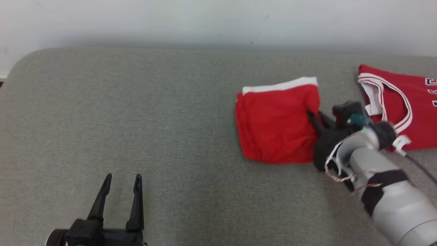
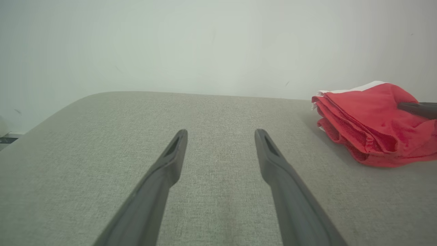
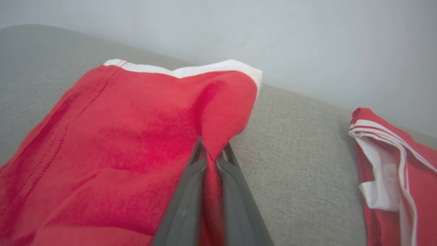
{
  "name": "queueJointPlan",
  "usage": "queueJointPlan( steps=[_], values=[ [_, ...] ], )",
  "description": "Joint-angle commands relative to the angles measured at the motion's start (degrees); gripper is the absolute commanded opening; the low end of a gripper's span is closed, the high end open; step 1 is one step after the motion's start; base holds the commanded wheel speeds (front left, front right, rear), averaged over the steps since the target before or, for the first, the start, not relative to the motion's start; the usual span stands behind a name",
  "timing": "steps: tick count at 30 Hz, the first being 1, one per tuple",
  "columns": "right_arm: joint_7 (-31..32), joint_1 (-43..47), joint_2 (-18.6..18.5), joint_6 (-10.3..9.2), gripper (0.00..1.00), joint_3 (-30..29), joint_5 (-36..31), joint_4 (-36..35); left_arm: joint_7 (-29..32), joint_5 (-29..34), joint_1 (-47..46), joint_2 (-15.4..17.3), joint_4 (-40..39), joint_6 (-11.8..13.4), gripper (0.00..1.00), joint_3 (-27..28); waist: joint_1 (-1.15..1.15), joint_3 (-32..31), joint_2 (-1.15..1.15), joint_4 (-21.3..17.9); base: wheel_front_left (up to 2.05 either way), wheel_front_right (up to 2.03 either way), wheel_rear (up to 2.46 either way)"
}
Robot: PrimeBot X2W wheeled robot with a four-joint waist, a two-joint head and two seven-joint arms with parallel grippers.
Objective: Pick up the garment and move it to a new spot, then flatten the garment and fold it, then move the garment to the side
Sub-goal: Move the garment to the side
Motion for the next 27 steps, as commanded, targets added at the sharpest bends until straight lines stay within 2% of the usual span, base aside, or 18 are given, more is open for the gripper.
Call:
queueJointPlan(
  steps=[1,4,5,10,11,15,21,27],
  values=[
    [1.1,-2.2,-2.2,0.06,0.00,1.7,0.2,-1.0,-0.2,-0.3,-1.5,0.0,-0.4,-0.2,1.00,0.0,0.00,3.2,-0.01,-3.0,0.00,0.00,0.00],
    [3.6,-5.0,-5.6,0.06,0.00,5.1,1.0,-2.6,-0.2,0.1,-2.8,0.0,-0.8,-0.3,1.00,-0.1,0.00,4.7,-0.01,-3.9,0.00,0.00,0.00],
    [5.3,-7.0,-8.2,0.06,0.00,7.6,1.7,-4.1,-0.2,0.6,-3.4,0.0,-1.3,-0.4,1.00,-0.2,0.00,5.7,-0.01,-4.4,0.00,0.00,0.00],
    [9.5,-11.2,-14.9,0.05,0.00,14.1,3.7,-8.3,-0.2,1.5,-4.7,0.0,-2.0,-0.3,1.00,-0.2,0.00,7.7,-0.01,-5.2,0.00,0.00,0.00],
    [10.9,-13.2,-17.5,0.05,0.00,16.2,4.9,-9.7,-0.2,1.8,-5.2,0.0,-2.6,-0.3,1.00,-0.1,0.00,8.5,-0.01,-5.5,0.00,0.00,0.00],
    [13.4,-17.0,-22.7,0.05,0.00,20.5,6.9,-12.6,-0.2,2.2,-5.9,0.1,-3.6,-0.3,1.00,-0.3,0.00,10.1,-0.01,-5.9,0.00,0.00,0.00],
    [16.1,-22.0,-29.3,0.05,0.00,26.1,9.9,-16.0,-0.2,2.5,-7.1,0.8,-5.3,-0.4,1.00,-0.2,0.00,12.5,-0.01,-6.8,0.00,0.00,0.00],
    [17.4,-25.1,-33.1,0.05,0.00,29.9,11.6,-17.5,-0.2,2.8,-7.7,1.9,-6.7,-0.3,1.00,0.3,0.00,14.4,-0.01,-8.3,0.00,0.00,0.00]
  ],
)
